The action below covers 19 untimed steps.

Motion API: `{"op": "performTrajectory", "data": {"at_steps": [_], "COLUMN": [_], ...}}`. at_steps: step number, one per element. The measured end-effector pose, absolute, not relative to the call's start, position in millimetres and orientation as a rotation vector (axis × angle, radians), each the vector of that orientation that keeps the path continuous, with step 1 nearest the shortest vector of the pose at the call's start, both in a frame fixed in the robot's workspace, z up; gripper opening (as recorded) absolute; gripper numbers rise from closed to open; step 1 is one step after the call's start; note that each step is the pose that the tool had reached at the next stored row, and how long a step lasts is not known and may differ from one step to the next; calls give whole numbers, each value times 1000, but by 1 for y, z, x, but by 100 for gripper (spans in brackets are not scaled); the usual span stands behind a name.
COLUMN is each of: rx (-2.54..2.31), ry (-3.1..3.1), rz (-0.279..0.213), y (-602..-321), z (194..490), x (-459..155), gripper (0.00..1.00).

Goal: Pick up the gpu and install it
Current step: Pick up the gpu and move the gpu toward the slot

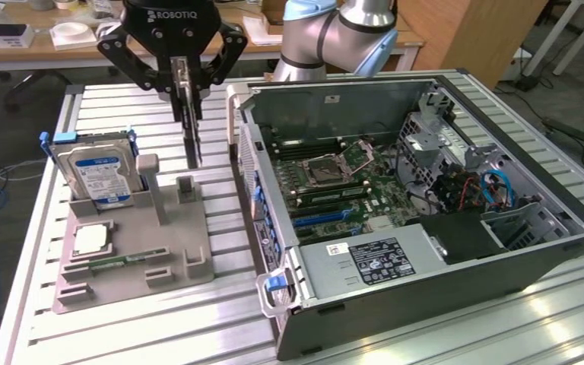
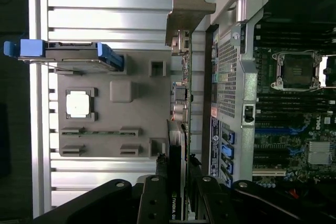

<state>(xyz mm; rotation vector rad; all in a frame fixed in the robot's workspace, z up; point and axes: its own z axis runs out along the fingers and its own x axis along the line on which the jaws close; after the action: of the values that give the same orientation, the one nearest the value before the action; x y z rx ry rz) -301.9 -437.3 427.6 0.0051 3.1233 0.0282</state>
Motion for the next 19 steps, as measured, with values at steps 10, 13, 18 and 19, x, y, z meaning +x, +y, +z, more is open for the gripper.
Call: {"op": "performTrajectory", "data": {"at_steps": [10, 13, 18, 19], "rx": [5, 5, 5, 5], "ry": [3123, 3123, 3123, 3123], "rz": [28, 28, 28, 28], "y": [-437, -437, -437, -437], "z": [428, 428, 428, 428], "x": [-297, -295, -292, -292], "gripper": [26, 26, 26, 26]}}
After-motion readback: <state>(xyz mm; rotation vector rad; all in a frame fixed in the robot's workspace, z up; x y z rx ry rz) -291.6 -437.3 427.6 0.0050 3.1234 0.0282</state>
